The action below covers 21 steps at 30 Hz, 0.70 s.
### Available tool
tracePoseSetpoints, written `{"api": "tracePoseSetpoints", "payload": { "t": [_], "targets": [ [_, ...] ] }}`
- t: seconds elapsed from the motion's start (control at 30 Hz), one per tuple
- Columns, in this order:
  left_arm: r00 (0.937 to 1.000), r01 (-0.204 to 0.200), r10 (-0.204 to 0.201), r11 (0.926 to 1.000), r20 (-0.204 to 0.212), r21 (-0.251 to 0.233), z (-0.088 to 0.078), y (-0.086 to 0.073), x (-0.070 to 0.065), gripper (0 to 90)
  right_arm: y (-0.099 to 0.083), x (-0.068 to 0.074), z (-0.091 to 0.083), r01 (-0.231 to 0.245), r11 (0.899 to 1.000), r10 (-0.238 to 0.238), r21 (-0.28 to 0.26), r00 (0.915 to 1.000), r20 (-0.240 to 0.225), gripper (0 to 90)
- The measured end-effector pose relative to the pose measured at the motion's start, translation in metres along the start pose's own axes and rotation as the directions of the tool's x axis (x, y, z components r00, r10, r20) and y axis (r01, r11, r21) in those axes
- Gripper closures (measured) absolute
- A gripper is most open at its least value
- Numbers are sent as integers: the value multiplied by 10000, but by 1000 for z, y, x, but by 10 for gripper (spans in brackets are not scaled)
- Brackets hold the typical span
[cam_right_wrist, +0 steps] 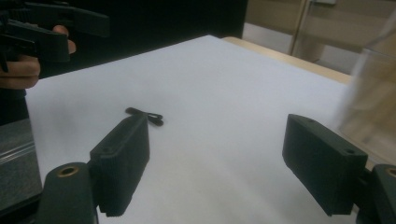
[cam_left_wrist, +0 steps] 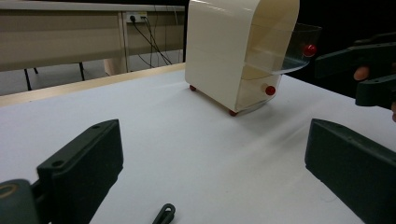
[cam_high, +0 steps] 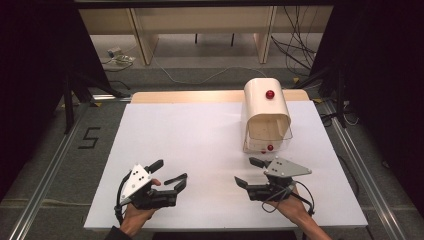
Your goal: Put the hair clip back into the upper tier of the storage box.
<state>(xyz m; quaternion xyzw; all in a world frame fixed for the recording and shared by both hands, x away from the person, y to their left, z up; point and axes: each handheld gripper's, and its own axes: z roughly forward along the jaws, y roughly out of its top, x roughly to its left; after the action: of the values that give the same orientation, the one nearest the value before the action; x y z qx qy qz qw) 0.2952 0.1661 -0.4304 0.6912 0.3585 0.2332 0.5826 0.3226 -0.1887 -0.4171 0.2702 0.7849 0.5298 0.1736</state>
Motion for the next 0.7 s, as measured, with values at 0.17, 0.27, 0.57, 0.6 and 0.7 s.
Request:
{"api": "tracePoseSetpoints", "payload": {
  "t": [0.17, 0.27, 0.57, 0.6, 0.7],
  "targets": [
    [10000, 10, -10, 10000, -10, -74, -1, 0, 1, 38, 10, 3, 24, 364, 9983, -351, 454, 9989, -303, 241],
    [10000, 61, -62, 9999, -28, -150, -2, 1, 1, 38, 14, 3, 37, 430, 9961, -392, 773, 9980, -499, 241],
    [9999, 116, -117, 9997, -13, -204, -3, 2, 2, 38, 25, 9, 73, 1046, 9781, -777, 1800, 9856, -1505, 247],
    [9999, 159, -159, 9995, -18, -258, -3, 2, 1, 38, 26, 11, 77, 1090, 9753, -792, 1920, 9844, -1569, 247],
    [9999, 139, -140, 9995, -44, -268, -4, 2, 2, 38, 29, 15, 90, 1359, 9669, -947, 2160, 9770, -1909, 247]
  ]
}}
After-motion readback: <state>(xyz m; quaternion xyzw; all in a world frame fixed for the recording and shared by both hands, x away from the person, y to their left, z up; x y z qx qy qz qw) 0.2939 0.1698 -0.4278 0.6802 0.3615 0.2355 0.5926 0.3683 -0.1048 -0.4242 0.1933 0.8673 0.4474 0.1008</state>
